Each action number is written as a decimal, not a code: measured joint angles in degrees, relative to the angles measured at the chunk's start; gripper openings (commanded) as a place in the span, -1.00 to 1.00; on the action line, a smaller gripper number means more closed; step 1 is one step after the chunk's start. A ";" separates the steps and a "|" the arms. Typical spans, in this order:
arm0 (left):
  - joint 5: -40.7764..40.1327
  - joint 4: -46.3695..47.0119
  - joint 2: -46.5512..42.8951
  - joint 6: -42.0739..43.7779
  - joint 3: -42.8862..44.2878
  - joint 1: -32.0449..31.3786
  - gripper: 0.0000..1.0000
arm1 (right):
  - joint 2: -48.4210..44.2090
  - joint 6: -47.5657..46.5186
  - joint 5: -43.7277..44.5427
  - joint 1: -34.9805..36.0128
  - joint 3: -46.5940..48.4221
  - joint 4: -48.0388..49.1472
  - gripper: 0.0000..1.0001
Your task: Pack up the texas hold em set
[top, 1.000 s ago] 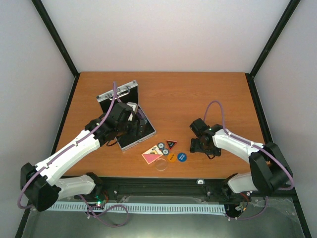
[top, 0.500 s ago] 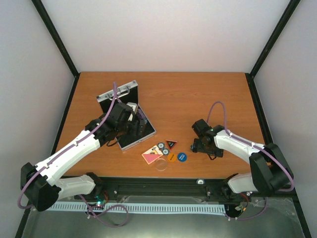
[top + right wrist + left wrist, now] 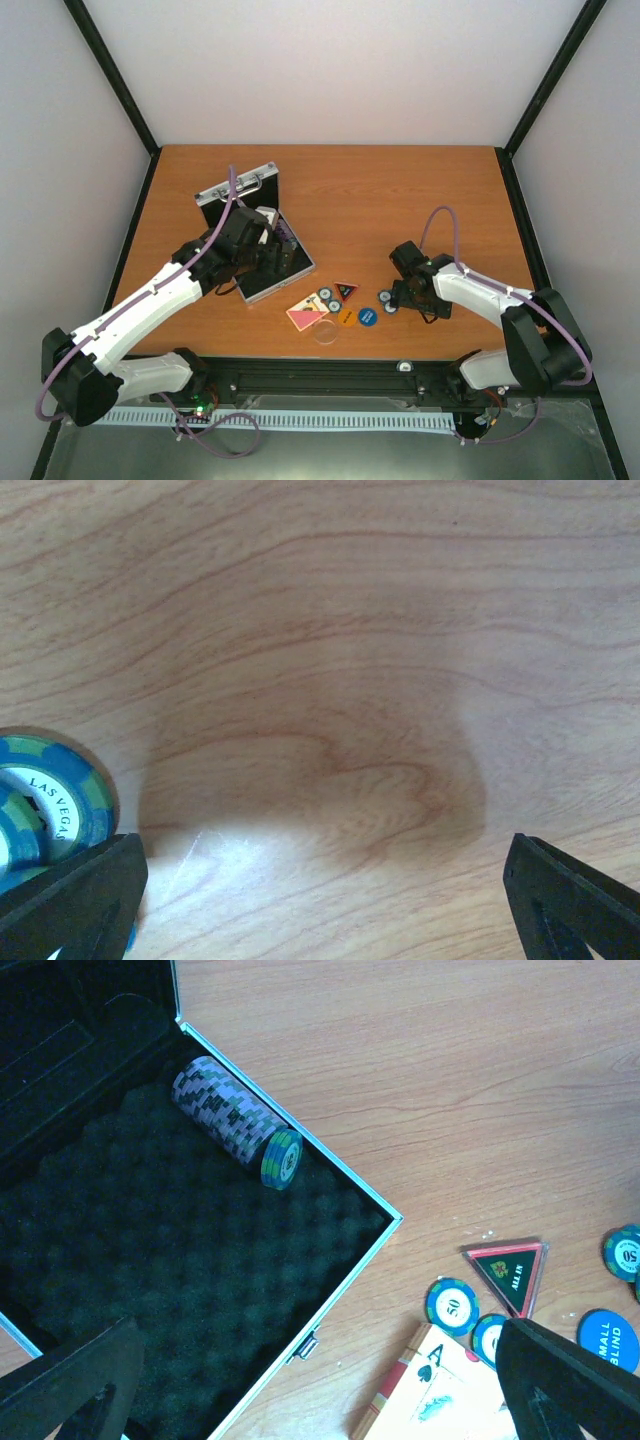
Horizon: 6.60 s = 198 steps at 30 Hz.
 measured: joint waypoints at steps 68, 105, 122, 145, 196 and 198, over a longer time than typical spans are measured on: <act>-0.68 0.85 0.17 -0.07 -1.44 0.02 0.99 | 5.62 -10.12 -5.62 7.98 9.05 -0.74 -0.28; -1.79 0.17 -1.60 -0.11 -2.08 0.00 0.99 | 17.59 -16.41 -4.42 5.51 18.16 -0.63 -0.02; -1.79 0.17 -1.64 -0.17 -2.14 0.00 1.00 | 17.73 -17.20 -4.46 5.22 17.53 -0.15 0.25; -2.16 -0.52 -1.92 -0.20 -2.14 0.02 0.99 | 18.47 -18.56 -7.23 5.20 18.80 0.37 0.56; -2.73 -0.52 -1.95 -0.31 -2.36 0.00 1.00 | 17.59 -16.24 -5.29 5.18 15.41 3.72 -0.14; -2.84 -0.52 -2.08 -0.31 -2.36 0.00 1.00 | 17.59 -16.24 -5.01 5.18 15.52 3.48 -0.14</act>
